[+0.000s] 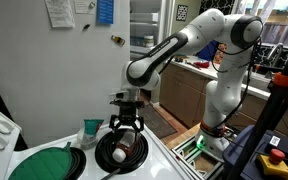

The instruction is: Put the sauce bottle inside the fridge

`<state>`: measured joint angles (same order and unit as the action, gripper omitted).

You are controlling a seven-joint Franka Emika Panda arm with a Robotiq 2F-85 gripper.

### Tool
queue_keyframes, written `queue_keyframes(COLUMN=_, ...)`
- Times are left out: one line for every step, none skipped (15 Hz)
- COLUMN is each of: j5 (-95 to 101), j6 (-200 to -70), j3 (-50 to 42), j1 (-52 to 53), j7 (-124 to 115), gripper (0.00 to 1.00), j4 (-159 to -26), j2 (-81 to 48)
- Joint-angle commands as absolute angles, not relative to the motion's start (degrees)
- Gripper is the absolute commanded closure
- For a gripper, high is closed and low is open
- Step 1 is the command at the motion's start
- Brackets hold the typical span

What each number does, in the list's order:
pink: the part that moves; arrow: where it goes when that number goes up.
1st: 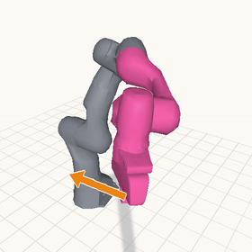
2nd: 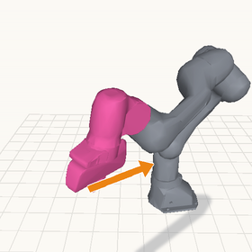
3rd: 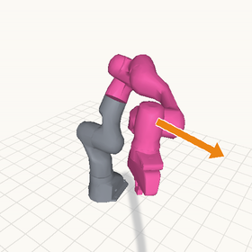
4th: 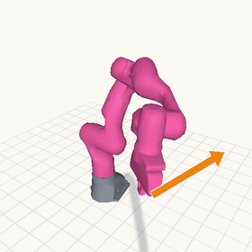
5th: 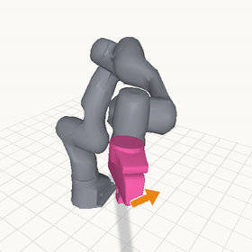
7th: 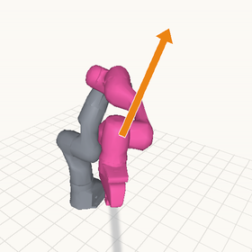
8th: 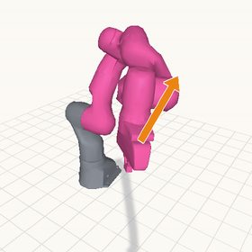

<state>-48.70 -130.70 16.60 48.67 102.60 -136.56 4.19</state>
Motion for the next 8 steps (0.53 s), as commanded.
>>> queue_keyframes(j5=-46.35, j6=-130.03, j3=19.63, j1=45.85, j7=97.56, gripper=0.00, j4=-136.29, j2=4.34)
queue_keyframes(j5=-45.02, j6=-129.91, j3=20.24, j1=45.45, j7=94.92, gripper=0.00, j4=-136.13, j2=4.25)
queue_keyframes(j5=-43.57, j6=-129.83, j3=20.87, j1=45.11, j7=92.09, gripper=0.00, j4=-136.01, j2=4.18)
queue_keyframes(j5=-42.49, j6=-129.60, j3=21.38, j1=44.84, j7=89.69, gripper=0.00, j4=-135.89, j2=4.15)
queue_keyframes(j5=-40.49, j6=-129.39, j3=21.92, j1=44.59, j7=86.82, gripper=0.00, j4=-135.66, j2=3.96)
queue_keyframes(j5=-38.04, j6=-129.22, j3=22.41, j1=44.38, j7=83.72, gripper=0.00, j4=-135.46, j2=3.81)
queue_keyframes(j5=-35.17, j6=-129.15, j3=22.87, j1=44.16, j7=81.11, gripper=0.00, j4=-135.28, j2=3.71)
queue_keyframes(j5=-33.26, j6=-130.00, j3=23.27, j1=44.10, j7=79.51, gripper=0.00, j4=-135.18, j2=3.66)
